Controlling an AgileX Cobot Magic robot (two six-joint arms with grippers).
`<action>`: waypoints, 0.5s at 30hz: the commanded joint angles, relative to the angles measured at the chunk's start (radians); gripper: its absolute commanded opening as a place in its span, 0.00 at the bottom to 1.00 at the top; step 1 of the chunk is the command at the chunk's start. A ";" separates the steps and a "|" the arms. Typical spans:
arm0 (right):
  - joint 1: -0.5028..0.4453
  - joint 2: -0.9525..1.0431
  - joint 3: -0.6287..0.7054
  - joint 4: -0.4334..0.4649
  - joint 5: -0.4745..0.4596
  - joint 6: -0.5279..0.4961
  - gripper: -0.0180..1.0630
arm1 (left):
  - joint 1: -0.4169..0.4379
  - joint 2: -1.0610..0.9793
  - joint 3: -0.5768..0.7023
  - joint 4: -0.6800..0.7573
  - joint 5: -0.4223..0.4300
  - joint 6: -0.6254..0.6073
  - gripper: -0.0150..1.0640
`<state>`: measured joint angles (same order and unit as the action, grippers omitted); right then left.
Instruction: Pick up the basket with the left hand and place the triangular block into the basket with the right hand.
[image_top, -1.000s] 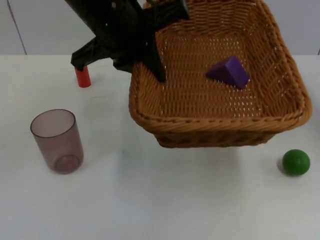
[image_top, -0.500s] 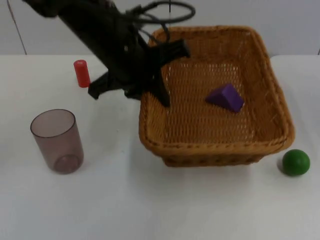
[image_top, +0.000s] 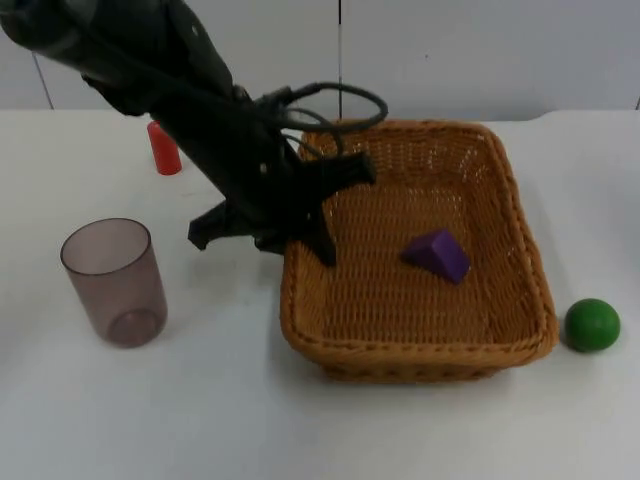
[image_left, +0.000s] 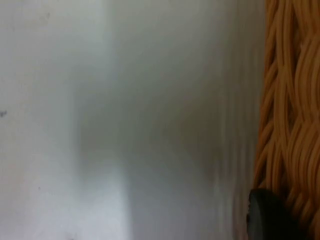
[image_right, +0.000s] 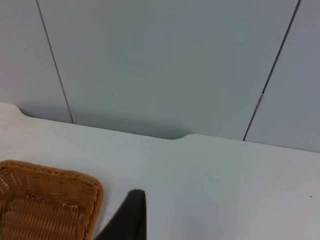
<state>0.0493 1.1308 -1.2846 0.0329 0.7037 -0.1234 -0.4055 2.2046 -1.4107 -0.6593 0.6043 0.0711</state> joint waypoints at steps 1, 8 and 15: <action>0.007 -0.008 0.003 -0.004 0.000 -0.008 0.99 | 0.000 -0.001 -0.013 -0.033 -0.006 0.003 0.01; 0.007 -0.008 0.003 -0.004 -0.002 -0.019 0.99 | 0.000 0.009 -0.013 -0.023 -0.015 0.006 0.01; 0.007 -0.008 0.003 -0.004 -0.002 -0.019 0.99 | 0.000 0.009 -0.013 -0.018 -0.016 0.002 0.01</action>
<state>0.0493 1.1308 -1.2846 0.0329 0.7037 -0.1348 -0.4055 2.2253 -1.4150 -0.6593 0.6025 0.0736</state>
